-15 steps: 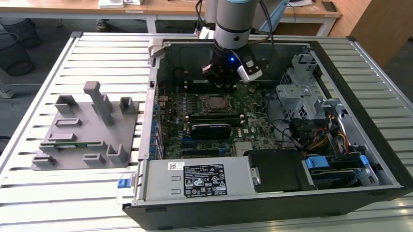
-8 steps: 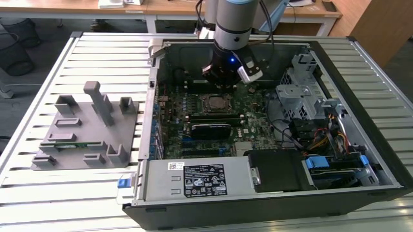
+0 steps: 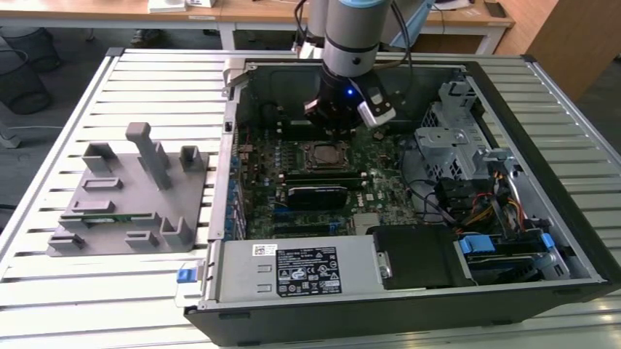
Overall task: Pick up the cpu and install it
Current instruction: 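Install the second cpu locking lever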
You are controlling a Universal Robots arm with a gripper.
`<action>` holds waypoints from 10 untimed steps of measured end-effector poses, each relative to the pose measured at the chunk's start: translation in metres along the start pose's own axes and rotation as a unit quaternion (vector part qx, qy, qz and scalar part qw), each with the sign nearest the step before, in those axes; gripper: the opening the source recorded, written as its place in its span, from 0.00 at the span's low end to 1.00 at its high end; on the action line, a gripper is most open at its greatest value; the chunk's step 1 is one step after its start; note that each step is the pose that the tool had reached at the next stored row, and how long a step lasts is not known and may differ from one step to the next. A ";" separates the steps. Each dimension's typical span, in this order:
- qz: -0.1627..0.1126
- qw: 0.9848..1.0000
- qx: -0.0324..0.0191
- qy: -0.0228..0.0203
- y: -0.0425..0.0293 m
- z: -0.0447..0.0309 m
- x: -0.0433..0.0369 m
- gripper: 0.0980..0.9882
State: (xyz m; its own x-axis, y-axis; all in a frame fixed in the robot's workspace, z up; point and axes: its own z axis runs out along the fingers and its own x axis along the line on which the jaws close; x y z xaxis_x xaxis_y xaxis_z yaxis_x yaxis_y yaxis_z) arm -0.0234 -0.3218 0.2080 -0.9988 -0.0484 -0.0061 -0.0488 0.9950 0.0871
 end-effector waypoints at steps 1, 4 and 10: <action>0.000 1.000 0.000 0.000 -0.0008 -0.0001 -0.0001 0.01; 0.000 1.000 0.000 0.000 -0.0026 -0.0002 -0.0001 0.01; 0.000 1.000 0.000 0.000 -0.0021 -0.0147 -0.0002 0.01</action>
State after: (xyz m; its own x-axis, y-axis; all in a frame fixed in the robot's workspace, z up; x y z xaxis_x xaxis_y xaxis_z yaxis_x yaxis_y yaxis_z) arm -0.0232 -0.3252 0.2225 -0.9988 -0.0484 -0.0062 -0.0488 0.9950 0.0875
